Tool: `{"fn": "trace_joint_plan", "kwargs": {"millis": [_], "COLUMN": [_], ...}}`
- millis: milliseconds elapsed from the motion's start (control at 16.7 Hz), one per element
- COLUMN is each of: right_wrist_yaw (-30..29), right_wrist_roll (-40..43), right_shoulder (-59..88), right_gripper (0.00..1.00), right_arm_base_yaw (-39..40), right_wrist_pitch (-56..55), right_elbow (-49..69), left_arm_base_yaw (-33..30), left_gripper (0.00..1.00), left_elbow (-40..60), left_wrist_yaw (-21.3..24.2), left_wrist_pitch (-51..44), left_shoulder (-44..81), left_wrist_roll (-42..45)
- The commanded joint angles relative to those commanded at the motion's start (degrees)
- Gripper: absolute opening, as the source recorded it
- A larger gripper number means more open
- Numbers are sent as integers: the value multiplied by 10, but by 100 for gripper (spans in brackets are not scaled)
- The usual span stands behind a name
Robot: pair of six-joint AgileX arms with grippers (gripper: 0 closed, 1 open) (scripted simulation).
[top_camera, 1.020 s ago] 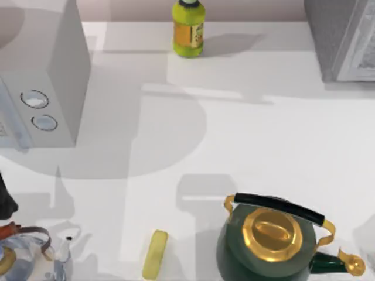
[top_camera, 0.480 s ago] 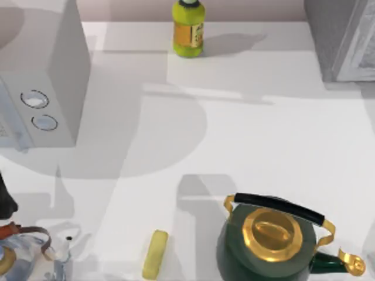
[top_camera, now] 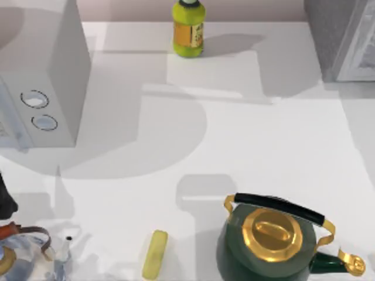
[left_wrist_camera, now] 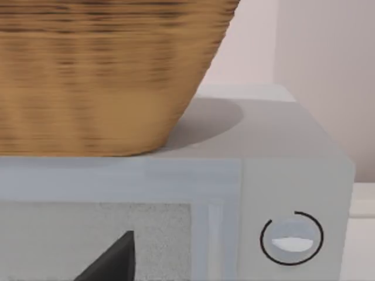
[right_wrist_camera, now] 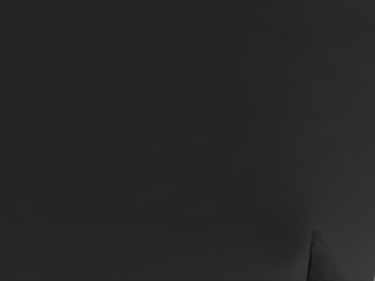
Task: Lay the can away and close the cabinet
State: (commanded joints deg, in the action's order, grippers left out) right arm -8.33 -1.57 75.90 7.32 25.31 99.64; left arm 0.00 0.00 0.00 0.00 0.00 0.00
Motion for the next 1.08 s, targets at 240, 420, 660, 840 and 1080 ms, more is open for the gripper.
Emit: {"fn": "trace_joint_plan", "kwargs": {"millis": [240,420,660,840,1080], "right_wrist_yaw": [-133,-174,-176,-182,-157], "right_wrist_roll": [4,5,5,12,10], "right_shoulder": [-13,-19,-19,-22,31], "right_gripper": [100,100,100,100,100], "right_arm_base_yaw": [137,179,181,162,135], "right_wrist_pitch": [1,0,0,3,-13], "right_elbow": [-8,-11,-11,-2,34], "left_arm_base_yaw": [0,0,0,0,0], "left_gripper": [100,100,100,100,100], "left_elbow": [0,0,0,0,0], "left_wrist_yaw": [0,0,0,0,0], "left_wrist_pitch": [0,0,0,0,0], "left_shoulder": [0,0,0,0,0], "left_wrist_roll": [0,0,0,0,0]}}
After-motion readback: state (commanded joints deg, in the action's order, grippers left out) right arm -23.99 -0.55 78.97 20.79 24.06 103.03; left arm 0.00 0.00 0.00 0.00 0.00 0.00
